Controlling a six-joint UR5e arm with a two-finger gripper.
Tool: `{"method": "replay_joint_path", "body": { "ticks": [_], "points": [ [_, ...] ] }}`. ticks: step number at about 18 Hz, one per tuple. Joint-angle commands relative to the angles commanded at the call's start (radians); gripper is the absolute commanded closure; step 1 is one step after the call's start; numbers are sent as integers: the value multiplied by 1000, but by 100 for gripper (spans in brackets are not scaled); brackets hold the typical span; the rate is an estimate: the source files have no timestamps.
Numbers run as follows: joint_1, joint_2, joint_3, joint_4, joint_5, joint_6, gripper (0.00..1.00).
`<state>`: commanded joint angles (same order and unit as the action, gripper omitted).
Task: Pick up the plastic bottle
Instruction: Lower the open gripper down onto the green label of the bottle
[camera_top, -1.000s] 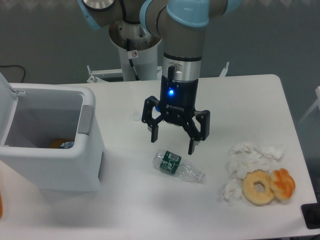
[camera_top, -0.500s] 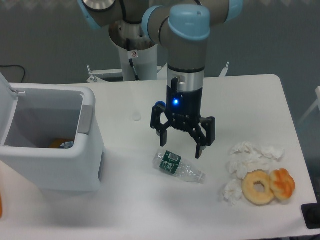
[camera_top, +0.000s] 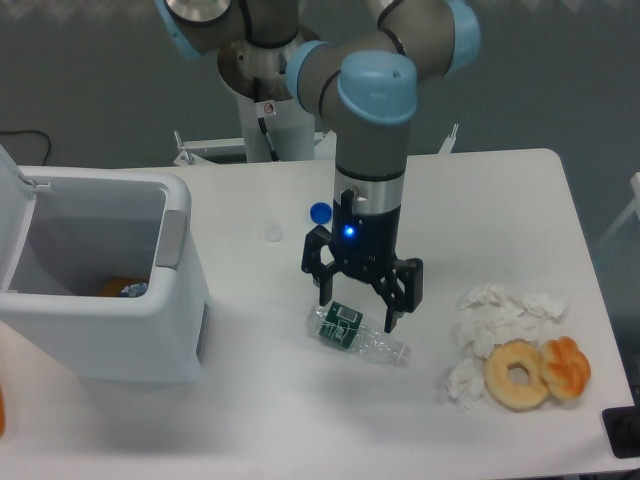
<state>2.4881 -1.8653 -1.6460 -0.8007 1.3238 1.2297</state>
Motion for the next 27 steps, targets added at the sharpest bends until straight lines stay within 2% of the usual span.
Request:
{"method": "replay_joint_path", "body": {
  "ticks": [5,9,13,20,27],
  "points": [
    [0,-5,-11,-9,9,239,0],
    [-20,-5,-40,-25,153,462,0],
    [-28,-6,-83,-25,213,614,0],
    [-69,-51,-89,-29,233,694,0],
    [-74,-78,-97,-104,192,714,0]
  ]
}}
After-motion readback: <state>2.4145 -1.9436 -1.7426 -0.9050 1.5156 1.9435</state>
